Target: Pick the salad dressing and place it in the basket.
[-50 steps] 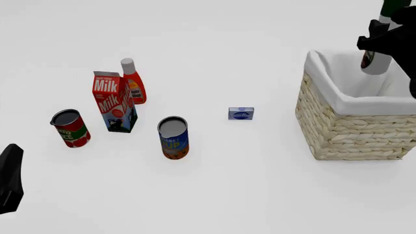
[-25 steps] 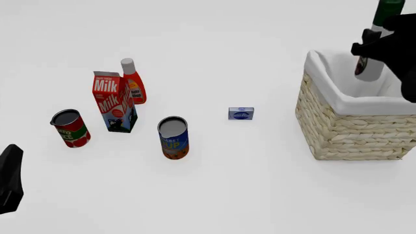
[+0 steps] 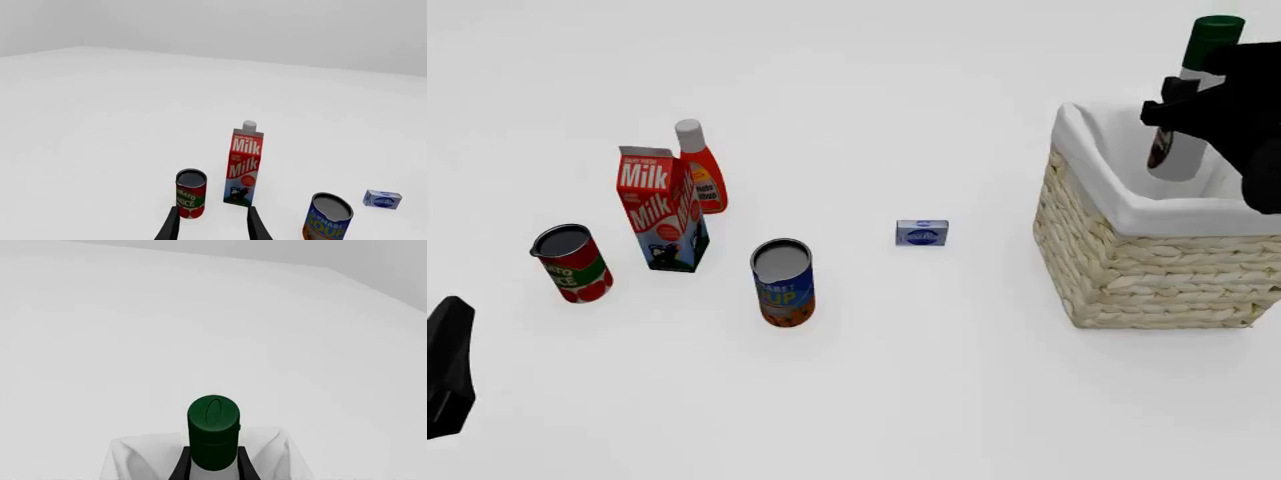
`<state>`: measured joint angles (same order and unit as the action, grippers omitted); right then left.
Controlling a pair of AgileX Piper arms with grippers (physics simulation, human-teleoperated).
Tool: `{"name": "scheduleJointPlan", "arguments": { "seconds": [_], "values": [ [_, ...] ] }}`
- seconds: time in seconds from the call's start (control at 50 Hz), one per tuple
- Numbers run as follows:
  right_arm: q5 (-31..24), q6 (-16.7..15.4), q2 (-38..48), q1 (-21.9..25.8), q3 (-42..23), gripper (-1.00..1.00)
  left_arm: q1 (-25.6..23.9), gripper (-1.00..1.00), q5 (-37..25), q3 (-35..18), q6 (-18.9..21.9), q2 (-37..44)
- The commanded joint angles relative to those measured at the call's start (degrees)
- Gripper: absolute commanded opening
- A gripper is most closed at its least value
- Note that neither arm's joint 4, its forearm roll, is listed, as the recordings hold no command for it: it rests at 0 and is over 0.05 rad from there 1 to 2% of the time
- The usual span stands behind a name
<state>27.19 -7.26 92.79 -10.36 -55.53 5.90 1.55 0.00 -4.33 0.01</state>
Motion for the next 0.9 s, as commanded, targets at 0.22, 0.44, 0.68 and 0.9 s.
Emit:
{"name": "scheduleJointPlan", "arguments": {
  "seconds": [0.22,0.44,0.68,0.9],
  "values": [
    [-2.6,0.8,1.5,0.1,-1.9,-1.0,0.0,1.0,0.0,0.0,-0.3,0.0],
    [-2.9,1.2,2.2,0.2,-2.3,-1.0,0.0,1.0,-0.1,0.0,-0.4,0.0],
    [-3.2,1.3,2.8,0.1,-2.4,-1.0,0.0,1.0,-0.2,0.0,-0.5,0.0],
    [-3.5,1.4,3.2,0.1,-2.6,-1.0,0.0,1.0,-0.3,0.0,-0.5,0.0]
  ]
}}
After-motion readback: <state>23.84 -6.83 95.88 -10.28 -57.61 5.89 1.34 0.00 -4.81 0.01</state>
